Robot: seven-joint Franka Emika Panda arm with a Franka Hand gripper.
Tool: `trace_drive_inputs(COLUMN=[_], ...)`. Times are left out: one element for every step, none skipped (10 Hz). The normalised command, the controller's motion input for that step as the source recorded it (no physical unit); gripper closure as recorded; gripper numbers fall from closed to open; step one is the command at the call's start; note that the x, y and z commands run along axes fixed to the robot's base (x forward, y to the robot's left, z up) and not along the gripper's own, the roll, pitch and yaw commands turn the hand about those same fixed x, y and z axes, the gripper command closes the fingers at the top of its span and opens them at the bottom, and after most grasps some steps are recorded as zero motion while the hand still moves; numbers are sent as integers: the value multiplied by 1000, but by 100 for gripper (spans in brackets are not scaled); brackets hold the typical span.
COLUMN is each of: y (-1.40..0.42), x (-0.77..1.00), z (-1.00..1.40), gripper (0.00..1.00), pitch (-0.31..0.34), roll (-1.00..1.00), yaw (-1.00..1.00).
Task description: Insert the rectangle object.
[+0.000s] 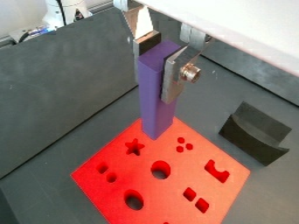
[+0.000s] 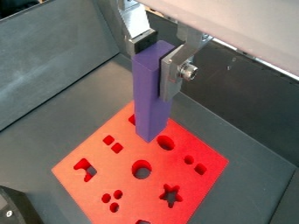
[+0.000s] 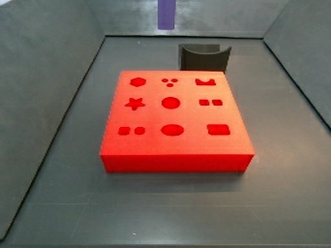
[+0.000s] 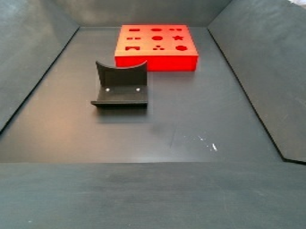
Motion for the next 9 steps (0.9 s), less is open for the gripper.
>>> trace_drive_inputs(y=[0,-120,-114,-109,-246,-311,-243,-189,-286], x=[371,426,366,409,457,451,343,271,251], z=[-366,-477,-420,-380,-514,-463,-486,-466,-269], gripper=[100,100,100,100,100,100,100,100,100], pitch=[-36,-224,-233,-224,-113,-39,-64,-133,0], roll=[-136,-251,-270,-297,-123,0,-16,-73,67], yaw=[-194,-380,-411,-377,-403,-531,-617,-637,-711])
